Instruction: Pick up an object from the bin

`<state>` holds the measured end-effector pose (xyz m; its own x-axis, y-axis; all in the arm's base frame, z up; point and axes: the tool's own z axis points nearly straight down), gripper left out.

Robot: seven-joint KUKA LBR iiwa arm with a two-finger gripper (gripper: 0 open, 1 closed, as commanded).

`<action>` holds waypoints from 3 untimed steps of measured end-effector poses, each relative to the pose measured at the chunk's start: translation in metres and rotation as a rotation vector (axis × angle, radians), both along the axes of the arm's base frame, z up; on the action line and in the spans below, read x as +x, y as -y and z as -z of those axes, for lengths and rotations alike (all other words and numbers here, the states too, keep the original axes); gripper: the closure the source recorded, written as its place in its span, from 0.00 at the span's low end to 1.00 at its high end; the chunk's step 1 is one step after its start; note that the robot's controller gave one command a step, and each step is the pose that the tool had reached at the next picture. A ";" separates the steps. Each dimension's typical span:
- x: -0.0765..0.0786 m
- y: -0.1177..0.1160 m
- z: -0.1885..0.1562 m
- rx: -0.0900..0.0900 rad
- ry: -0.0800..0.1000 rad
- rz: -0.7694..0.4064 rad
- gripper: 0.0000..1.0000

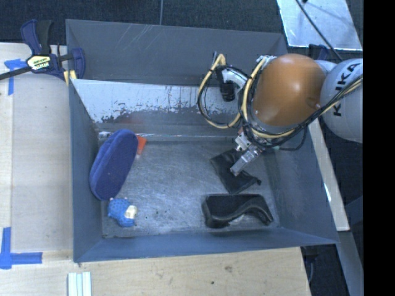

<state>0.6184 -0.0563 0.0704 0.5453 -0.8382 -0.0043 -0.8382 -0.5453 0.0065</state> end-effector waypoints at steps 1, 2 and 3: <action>0.000 0.000 0.000 0.000 -0.001 0.000 1.00; 0.000 0.000 0.000 0.000 -0.001 0.000 1.00; 0.000 0.000 0.000 0.000 -0.002 0.000 1.00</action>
Offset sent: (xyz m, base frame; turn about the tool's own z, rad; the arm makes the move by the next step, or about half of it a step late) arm 0.0000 0.0000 0.0000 0.0000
